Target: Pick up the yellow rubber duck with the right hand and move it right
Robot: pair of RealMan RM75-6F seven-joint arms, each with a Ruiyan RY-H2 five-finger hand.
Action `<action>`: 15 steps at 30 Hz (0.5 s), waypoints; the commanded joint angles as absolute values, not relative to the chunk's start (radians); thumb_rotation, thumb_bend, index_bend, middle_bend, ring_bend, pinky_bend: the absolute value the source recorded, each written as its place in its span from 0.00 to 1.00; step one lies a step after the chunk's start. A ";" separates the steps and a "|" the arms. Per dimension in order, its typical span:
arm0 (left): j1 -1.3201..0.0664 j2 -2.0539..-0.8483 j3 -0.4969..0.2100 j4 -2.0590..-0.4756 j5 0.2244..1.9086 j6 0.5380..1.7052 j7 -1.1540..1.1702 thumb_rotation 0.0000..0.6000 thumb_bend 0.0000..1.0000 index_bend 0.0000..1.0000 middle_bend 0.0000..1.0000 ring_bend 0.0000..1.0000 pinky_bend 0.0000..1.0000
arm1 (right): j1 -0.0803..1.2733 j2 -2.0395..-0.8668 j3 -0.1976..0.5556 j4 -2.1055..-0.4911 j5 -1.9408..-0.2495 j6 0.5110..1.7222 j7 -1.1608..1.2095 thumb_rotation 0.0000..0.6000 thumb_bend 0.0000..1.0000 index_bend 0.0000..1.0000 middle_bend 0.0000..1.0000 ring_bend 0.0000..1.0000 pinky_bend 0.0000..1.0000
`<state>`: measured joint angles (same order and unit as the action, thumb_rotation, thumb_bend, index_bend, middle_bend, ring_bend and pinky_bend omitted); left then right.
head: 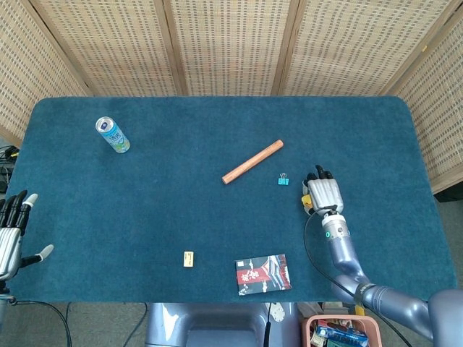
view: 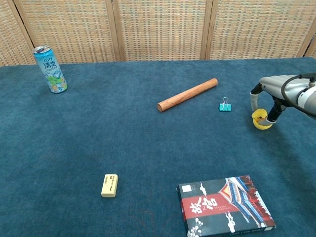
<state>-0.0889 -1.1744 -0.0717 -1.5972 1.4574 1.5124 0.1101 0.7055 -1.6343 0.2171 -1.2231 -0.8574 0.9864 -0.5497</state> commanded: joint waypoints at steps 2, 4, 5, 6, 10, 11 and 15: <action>-0.089 -1.175 -0.071 -1.597 1.461 1.513 0.111 1.00 0.12 0.00 0.00 0.00 0.00 | 0.707 -1.633 0.221 -1.218 -0.852 0.985 -0.552 1.00 0.22 0.52 0.24 0.00 0.14; -0.089 -1.175 -0.071 -1.597 1.463 1.514 0.110 1.00 0.12 0.00 0.00 0.00 0.00 | 0.709 -1.632 0.224 -1.215 -0.849 0.985 -0.555 1.00 0.22 0.52 0.24 0.00 0.14; -0.089 -1.175 -0.071 -1.597 1.462 1.514 0.110 1.00 0.12 0.00 0.00 0.00 0.00 | 0.710 -1.630 0.225 -1.215 -0.850 0.986 -0.557 1.00 0.22 0.52 0.24 0.00 0.14; -0.089 -1.175 -0.071 -1.597 1.461 1.513 0.110 1.00 0.12 0.00 0.00 0.00 0.00 | 0.710 -1.629 0.224 -1.215 -0.851 0.988 -0.560 1.00 0.22 0.52 0.24 0.00 0.14; -0.089 -1.175 -0.070 -1.597 1.462 1.513 0.109 1.00 0.12 0.00 0.00 0.00 0.00 | 0.710 -1.624 0.224 -1.222 -0.841 0.988 -0.572 1.00 0.22 0.52 0.24 0.00 0.14; -0.089 -1.174 -0.070 -1.597 1.462 1.513 0.108 1.00 0.12 0.00 0.00 0.00 0.00 | 0.710 -1.623 0.223 -1.225 -0.837 0.985 -0.575 1.00 0.22 0.52 0.24 0.00 0.14; -0.089 -1.174 -0.070 -1.598 1.464 1.514 0.106 1.00 0.12 0.00 0.00 0.00 0.00 | 0.708 -1.615 0.216 -1.240 -0.818 0.973 -0.588 1.00 0.22 0.52 0.24 0.00 0.14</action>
